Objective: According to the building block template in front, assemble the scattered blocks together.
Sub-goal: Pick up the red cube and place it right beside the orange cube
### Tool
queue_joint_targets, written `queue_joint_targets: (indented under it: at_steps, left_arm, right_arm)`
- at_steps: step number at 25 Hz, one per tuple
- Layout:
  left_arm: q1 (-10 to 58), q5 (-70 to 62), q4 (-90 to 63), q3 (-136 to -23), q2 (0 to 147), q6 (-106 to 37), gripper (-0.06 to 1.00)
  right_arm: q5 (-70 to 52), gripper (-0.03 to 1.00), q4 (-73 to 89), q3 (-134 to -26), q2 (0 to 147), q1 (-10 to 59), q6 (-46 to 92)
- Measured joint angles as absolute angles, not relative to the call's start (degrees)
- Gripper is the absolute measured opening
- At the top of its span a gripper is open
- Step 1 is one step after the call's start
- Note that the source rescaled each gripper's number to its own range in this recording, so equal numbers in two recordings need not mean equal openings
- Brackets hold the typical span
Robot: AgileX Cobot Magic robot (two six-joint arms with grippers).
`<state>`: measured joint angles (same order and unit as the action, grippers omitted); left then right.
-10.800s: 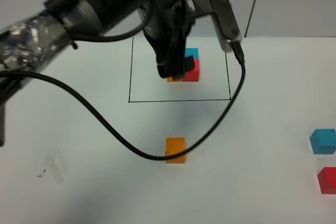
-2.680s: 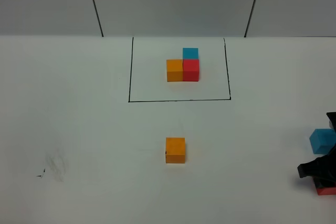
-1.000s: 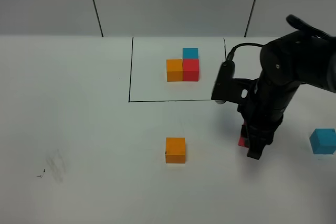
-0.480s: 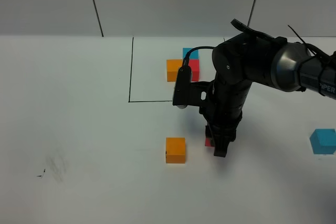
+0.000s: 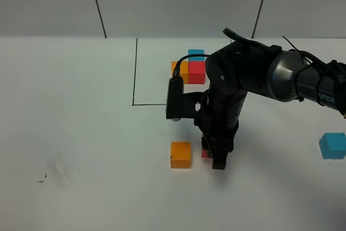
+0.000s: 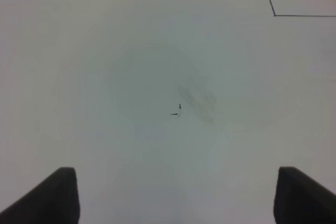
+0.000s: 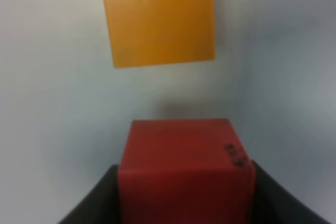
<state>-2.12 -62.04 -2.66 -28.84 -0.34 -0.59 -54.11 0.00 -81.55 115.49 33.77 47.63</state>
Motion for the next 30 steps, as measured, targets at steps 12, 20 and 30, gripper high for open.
queue_joint_targets:
  at_steps: [12, 20, 30]
  left_arm:
    - [-2.1, -62.0, -2.7, -28.8, -0.3, -0.6, 0.64]
    - [-2.1, -62.0, -2.7, -28.8, -0.3, -0.6, 0.64]
    - [-2.1, -62.0, -2.7, -28.8, -0.3, -0.5, 0.64]
  right_arm:
    - [-51.4, 0.19, 0.0, -81.5, 115.5, 34.8, 48.2]
    - [-51.3, 0.19, 0.4, -81.5, 115.6, 34.9, 48.9]
    - [-51.1, 0.19, 0.5, -81.6, 116.9, 34.9, 49.2]
